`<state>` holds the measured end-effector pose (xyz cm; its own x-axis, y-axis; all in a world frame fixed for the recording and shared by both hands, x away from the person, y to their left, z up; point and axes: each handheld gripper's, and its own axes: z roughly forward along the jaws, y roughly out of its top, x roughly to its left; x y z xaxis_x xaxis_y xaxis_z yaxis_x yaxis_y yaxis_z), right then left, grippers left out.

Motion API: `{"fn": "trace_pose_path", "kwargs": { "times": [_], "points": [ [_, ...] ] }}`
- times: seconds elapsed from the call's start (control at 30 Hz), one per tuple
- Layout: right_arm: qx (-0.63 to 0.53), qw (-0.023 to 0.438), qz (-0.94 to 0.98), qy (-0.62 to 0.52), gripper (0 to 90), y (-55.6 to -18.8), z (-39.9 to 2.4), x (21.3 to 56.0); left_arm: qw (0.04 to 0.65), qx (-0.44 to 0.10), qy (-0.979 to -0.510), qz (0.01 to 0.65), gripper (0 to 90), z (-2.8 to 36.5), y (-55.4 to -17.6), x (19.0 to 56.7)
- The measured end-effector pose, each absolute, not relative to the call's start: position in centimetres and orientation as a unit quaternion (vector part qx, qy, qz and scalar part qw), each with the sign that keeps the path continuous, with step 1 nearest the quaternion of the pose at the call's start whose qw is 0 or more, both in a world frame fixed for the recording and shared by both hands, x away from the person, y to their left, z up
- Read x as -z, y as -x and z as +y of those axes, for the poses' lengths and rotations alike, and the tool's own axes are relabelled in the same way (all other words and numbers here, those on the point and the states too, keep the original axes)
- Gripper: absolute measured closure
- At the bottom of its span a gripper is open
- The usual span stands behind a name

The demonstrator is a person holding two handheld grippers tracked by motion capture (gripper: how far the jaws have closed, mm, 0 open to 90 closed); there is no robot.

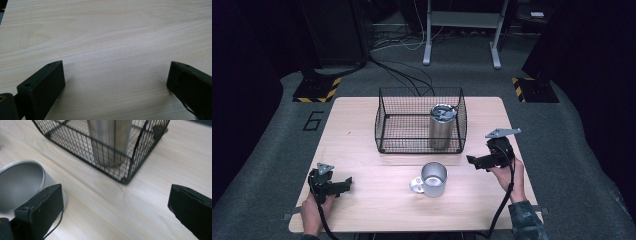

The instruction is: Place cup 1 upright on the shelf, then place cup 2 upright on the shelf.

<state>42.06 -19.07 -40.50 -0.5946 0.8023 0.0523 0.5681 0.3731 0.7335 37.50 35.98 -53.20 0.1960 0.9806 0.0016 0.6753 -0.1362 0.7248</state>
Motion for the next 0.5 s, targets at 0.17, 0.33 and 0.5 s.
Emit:
{"fn": "trace_pose_path", "kwargs": {
  "times": [0.17,0.33,0.5],
  "points": [
    [-0.357,0.153,0.81,-0.439,0.0,-41.4,-20.2,43.5,0.304,-0.25,-0.711,0.582,1.6,36.0,-37.5,53.2],
    [-0.347,0.167,0.805,-0.452,0.0,-41.2,-21.1,46.6,0.306,-0.25,-0.71,0.583,1.6,35.9,-37.5,53.2],
    [-0.334,0.158,0.806,-0.462,0.0,-41.5,-21.7,49.7,0.306,-0.25,-0.71,0.583,1.5,35.9,-37.5,53.2]
  ]
}}
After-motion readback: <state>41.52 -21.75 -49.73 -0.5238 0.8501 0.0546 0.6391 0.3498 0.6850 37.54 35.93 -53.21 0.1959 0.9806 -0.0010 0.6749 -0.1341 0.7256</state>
